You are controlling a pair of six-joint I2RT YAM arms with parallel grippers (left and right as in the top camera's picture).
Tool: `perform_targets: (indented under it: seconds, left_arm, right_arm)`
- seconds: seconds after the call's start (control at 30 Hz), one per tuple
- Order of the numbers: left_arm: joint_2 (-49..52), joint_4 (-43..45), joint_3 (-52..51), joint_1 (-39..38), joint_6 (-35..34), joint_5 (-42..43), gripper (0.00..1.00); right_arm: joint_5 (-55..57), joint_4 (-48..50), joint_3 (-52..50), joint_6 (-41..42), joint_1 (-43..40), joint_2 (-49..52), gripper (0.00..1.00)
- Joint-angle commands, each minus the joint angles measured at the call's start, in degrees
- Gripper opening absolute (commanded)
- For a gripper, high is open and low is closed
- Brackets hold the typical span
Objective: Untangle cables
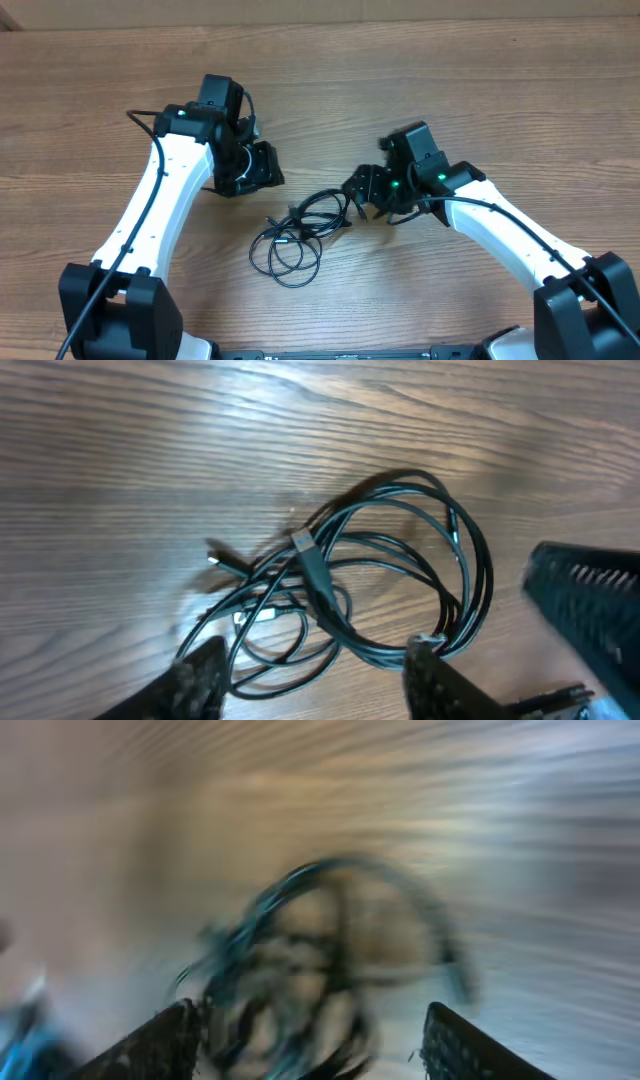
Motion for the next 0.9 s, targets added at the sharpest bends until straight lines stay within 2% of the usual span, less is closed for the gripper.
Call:
perform_targets:
  seconds: [0.0, 0.1, 0.17, 0.2, 0.23, 0.4, 0.47, 0.5, 0.53, 0.6, 0.73, 0.87]
  left_arm:
    - [-0.5, 0.8, -0.9, -2.0, -1.4, -5.1, 0.63]
    - [0.0, 1.4, -2.8, -3.0, -3.7, -7.5, 0.65]
    - [0.0, 2.5, -4.0, -3.5, -3.7, -6.7, 0.65]
    - [0.0, 3.9, -5.5, -4.1, -3.7, -6.6, 0.64]
    - [0.0, 4.3, -6.1, -4.4, -3.7, -6.6, 0.64]
    - [0.0, 7.1, -8.7, -5.9, -3.7, -6.7, 0.63]
    - [0.0, 8.1, -9.6, -6.3, -3.7, -7.0, 0.63]
    - [0.0, 8.4, -10.2, -6.4, -3.7, -6.9, 0.63]
    - [0.0, 8.4, -10.6, -6.6, -3.7, -6.8, 0.57]
    - [0.1, 8.5, -11.1, -6.9, -3.7, -6.4, 0.47]
    - [0.1, 9.9, -11.8, -7.9, -3.7, -2.1, 0.46]
    - [0.1, 11.5, -11.8, -8.6, -3.6, 2.6, 0.57]
  right_arm:
    - [-12.2, -0.3, 0.0, -4.6, -0.1, -0.6, 0.69]
    - [-9.5, -2.4, 0.0, -4.6, -0.1, -0.6, 0.69]
    - [-6.8, -3.3, -0.1, -4.5, 0.1, -0.5, 0.6]
    - [-3.6, -3.7, -0.3, -2.6, 0.8, -0.2, 0.52]
    - [-2.1, -3.7, -0.4, -1.2, 1.3, 0.0, 0.5]
    - [2.4, 1.1, -1.0, 4.1, 6.7, 4.0, 0.48]
    - [2.4, 3.5, -1.0, 4.3, 8.5, 5.6, 0.34]
    - [2.4, 4.1, -1.0, 4.3, 9.0, 6.0, 0.18]
    - [1.8, 4.3, -1.0, 4.6, 9.0, 6.0, 0.1]
    - [-2.6, 3.8, 0.1, 4.5, 8.3, 5.6, 0.04]
    - [-14.1, 2.9, 4.6, 3.9, 6.3, 4.1, 0.04]
    - [-16.2, 3.1, 6.7, 3.5, 6.3, 4.0, 0.04]
